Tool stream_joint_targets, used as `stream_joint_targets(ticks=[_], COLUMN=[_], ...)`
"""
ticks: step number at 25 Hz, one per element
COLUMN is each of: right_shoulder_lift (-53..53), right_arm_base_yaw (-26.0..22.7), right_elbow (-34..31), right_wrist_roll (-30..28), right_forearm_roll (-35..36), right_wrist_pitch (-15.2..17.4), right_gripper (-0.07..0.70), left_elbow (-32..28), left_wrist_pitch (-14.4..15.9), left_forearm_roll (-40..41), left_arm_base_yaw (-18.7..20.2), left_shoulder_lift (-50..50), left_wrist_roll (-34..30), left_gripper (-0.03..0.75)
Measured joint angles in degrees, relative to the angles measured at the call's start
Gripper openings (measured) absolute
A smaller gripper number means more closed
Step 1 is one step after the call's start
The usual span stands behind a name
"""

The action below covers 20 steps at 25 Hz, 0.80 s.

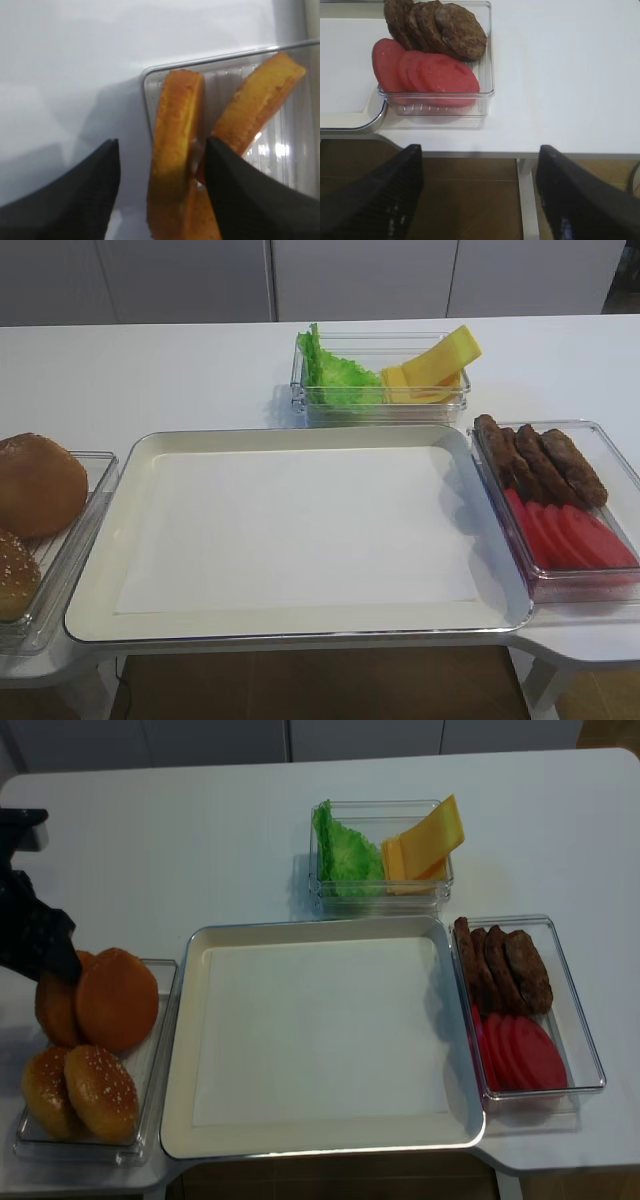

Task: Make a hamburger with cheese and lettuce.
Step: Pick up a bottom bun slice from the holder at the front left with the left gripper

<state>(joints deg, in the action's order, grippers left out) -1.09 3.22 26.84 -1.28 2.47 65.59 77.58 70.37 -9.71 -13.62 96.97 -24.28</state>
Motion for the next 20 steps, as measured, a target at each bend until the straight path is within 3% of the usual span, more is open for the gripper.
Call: stream_joint_targets(ticks=[20], right_shoulder_lift=[0.0], right_arm_base_yaw=[0.0], right_elbow=[0.0], right_wrist_roll=[-0.1], right_forearm_roll=[0.0], right_wrist_pitch=[0.0], right_gripper=[0.549], left_elbow=[0.0], left_wrist_pitch=[-0.1], left_forearm_roll=[-0.9], left_arm_base_yaw=[0.0], left_shoulder_lift=[0.0], left_wrist_roll=[-0.4], left_gripper=[0.155])
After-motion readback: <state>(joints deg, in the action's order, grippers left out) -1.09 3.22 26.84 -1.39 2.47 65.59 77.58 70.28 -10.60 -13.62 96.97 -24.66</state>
